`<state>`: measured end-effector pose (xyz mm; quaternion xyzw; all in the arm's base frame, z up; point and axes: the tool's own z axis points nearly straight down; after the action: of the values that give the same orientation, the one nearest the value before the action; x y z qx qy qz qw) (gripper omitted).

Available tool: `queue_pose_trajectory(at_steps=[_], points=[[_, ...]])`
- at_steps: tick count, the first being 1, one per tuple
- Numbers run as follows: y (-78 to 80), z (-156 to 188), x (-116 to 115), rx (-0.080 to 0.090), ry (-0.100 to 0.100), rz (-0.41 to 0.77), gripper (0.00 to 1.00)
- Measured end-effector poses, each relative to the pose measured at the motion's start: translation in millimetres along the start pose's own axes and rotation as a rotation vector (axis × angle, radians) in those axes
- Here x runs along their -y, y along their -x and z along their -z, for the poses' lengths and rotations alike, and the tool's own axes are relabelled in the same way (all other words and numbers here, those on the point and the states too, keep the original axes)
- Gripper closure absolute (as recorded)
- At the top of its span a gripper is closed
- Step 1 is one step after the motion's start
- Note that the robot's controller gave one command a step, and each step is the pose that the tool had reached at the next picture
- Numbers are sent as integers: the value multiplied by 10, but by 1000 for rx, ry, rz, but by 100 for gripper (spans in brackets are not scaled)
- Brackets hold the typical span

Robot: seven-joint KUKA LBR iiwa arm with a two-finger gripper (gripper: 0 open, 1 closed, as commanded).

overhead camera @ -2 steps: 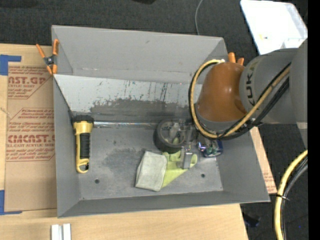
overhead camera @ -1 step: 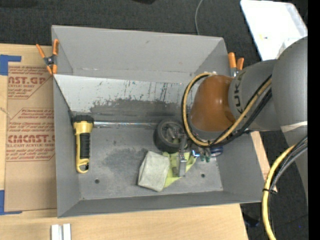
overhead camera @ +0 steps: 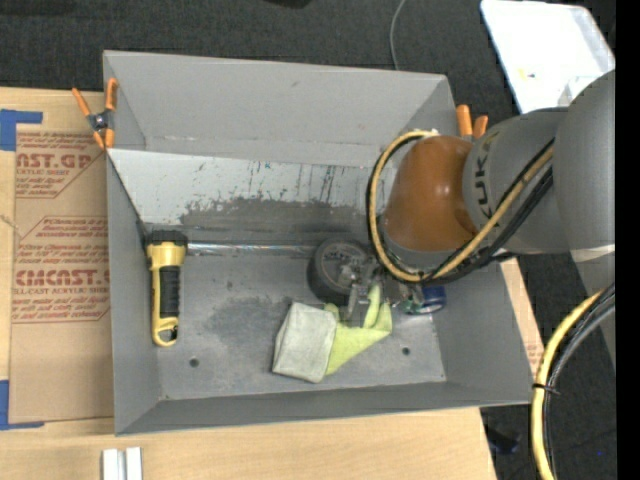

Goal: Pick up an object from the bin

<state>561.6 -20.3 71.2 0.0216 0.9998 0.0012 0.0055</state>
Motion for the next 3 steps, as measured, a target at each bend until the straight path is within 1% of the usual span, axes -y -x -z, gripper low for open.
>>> queue_pose_trajectory(at_steps=[1,2,3], points=[[0,0,0,0,0,0,100],[-132,5,5,10,2,-35,100],[-31,-12,-41,-4,0,-125,100]])
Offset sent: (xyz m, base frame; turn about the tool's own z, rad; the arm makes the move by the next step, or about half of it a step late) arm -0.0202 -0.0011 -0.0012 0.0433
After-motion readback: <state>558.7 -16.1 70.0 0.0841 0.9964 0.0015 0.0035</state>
